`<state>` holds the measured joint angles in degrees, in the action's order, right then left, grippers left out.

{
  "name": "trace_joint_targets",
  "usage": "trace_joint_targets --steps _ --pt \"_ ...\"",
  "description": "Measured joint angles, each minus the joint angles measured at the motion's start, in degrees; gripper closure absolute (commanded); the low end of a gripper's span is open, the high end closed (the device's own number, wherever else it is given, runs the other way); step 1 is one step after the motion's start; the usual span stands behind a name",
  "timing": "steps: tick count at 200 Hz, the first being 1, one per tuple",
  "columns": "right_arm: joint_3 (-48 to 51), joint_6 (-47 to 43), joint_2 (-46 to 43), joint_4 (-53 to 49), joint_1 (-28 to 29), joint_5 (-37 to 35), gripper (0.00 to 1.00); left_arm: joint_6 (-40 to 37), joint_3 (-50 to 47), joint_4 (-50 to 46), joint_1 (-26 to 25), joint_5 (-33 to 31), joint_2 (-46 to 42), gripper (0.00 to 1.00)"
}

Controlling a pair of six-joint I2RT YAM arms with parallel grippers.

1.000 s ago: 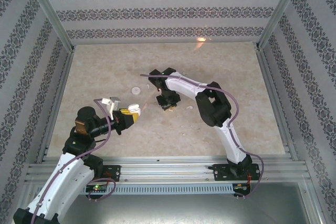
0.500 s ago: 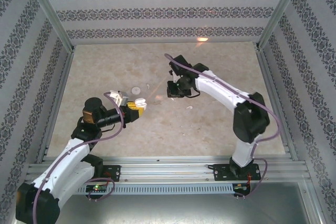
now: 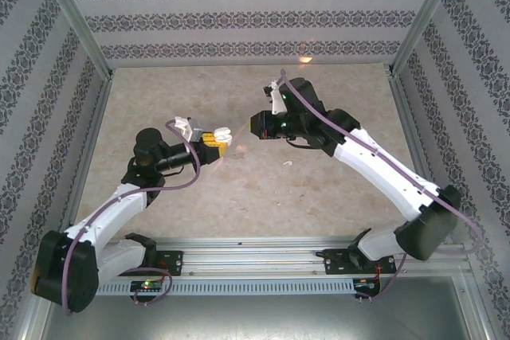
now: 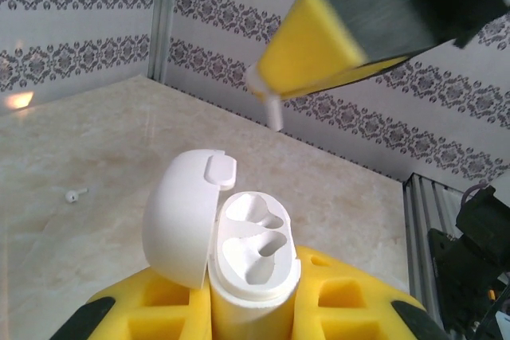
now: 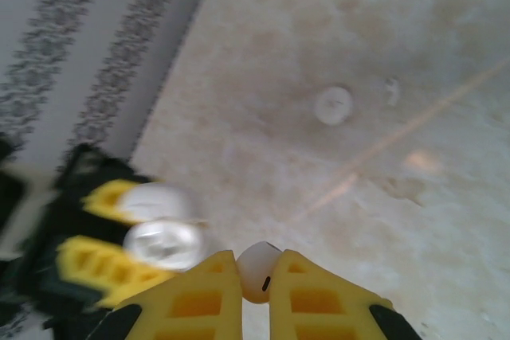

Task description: Insert the wireless bluetooth earbuds into the charging case

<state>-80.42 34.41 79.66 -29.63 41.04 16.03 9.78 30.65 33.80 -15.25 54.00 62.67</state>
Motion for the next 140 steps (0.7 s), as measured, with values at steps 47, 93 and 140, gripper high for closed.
trace_joint_targets --steps 47,93,140 --pt "-0.02 -0.28 -1.18 6.88 5.35 0.31 0.90 3.26 -0.09 9.73 0.00 0.52 2.75 1.00" --pt "-0.37 -1.92 0.04 9.40 5.73 1.70 0.91 4.24 -0.09 12.09 0.00 1.53 2.75 1.00" --pt "-0.42 -2.86 1.99 9.77 6.01 2.56 0.92 4.26 -0.09 12.09 0.00 2.14 2.71 1.00"
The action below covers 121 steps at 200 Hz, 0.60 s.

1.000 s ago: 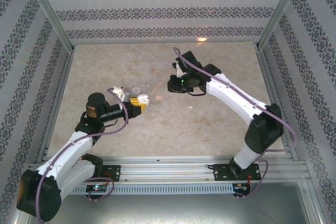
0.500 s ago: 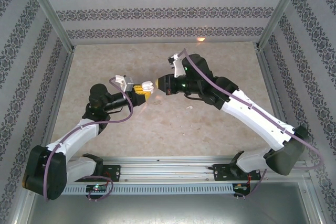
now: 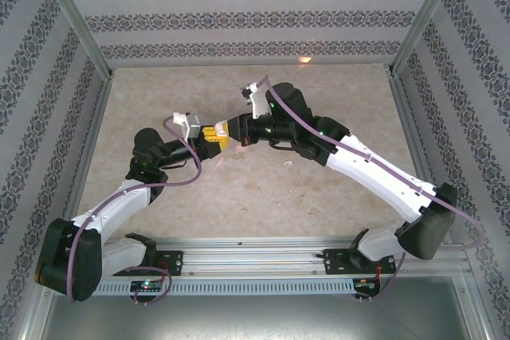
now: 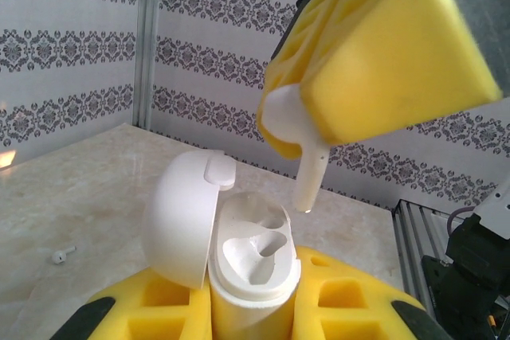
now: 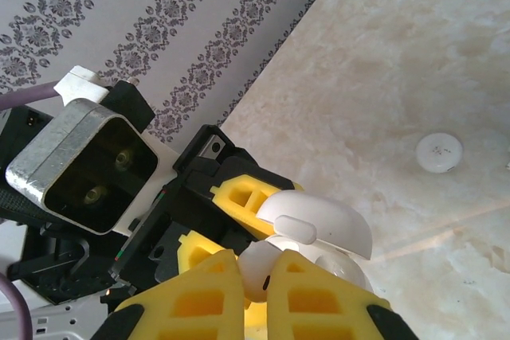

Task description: Insert the wireless bluetooth earbuds into the charging case

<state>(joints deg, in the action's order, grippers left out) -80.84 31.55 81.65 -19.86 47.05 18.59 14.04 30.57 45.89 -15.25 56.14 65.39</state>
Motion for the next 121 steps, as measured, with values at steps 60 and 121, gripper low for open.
trace_joint_targets --steps 60,121 --pt "0.00 -0.26 0.52 0.42 0.74 0.39 0.92 0.20 0.00 0.00 -0.02 0.46 -0.20 1.00" --pt "-0.04 -0.22 0.81 2.71 0.74 0.35 0.93 0.90 0.00 0.00 -0.02 0.50 -0.24 1.00"
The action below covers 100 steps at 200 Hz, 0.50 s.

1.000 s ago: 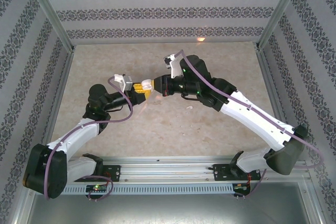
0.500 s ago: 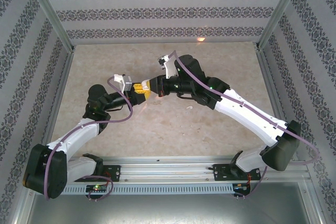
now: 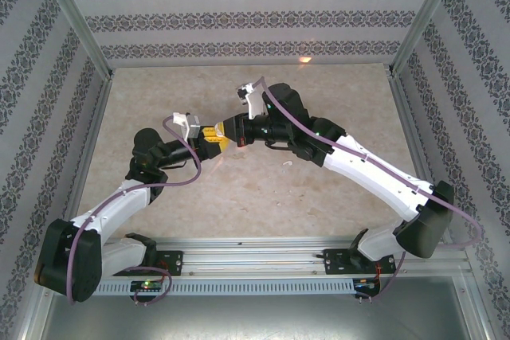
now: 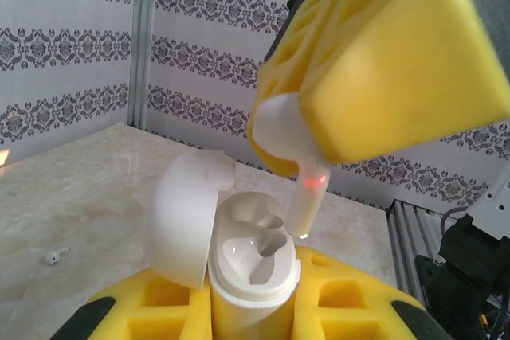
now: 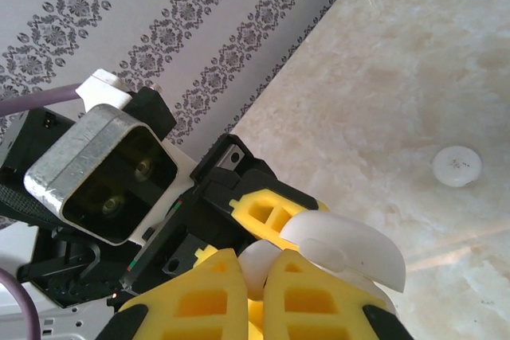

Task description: Insert the wireless bluetooth earbuds into the charging case

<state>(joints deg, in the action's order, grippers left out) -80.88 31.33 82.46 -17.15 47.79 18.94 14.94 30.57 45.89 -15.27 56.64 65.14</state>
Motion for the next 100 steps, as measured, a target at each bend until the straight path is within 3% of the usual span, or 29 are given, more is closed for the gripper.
trace_joint_targets --steps 100 --pt "-0.26 -0.42 0.98 0.26 0.00 -0.20 0.93 0.57 0.00 -0.02 0.00 0.13 -0.72 1.00"
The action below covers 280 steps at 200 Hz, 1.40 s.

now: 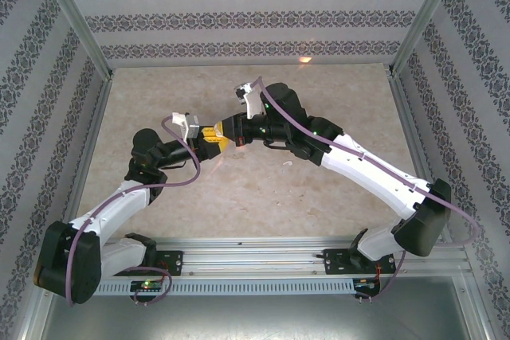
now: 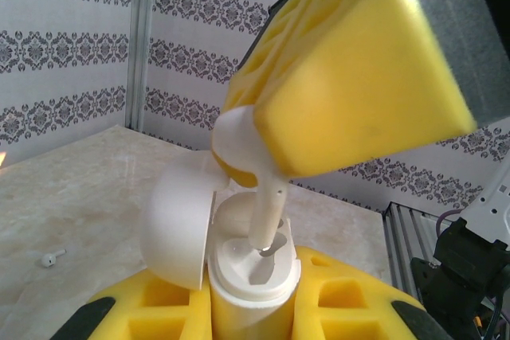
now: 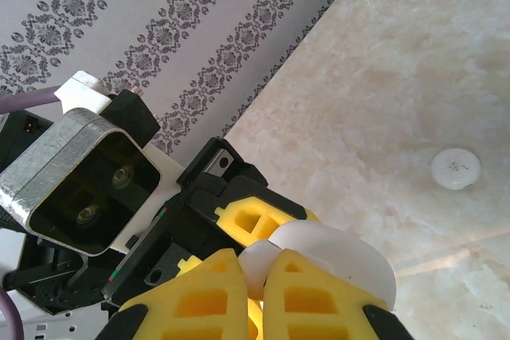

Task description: Insert the wireless bluetooth earbuds into the charging case

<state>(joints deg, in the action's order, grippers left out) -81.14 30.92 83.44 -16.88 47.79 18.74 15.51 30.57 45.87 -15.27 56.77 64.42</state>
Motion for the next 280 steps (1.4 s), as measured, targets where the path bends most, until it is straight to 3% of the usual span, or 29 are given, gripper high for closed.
trace_joint_targets --steps 280 --pt "2.12 -0.83 -0.92 -0.87 0.48 -3.91 0.94 -0.02 0.00 -3.23 0.00 -0.22 -0.20 1.00"
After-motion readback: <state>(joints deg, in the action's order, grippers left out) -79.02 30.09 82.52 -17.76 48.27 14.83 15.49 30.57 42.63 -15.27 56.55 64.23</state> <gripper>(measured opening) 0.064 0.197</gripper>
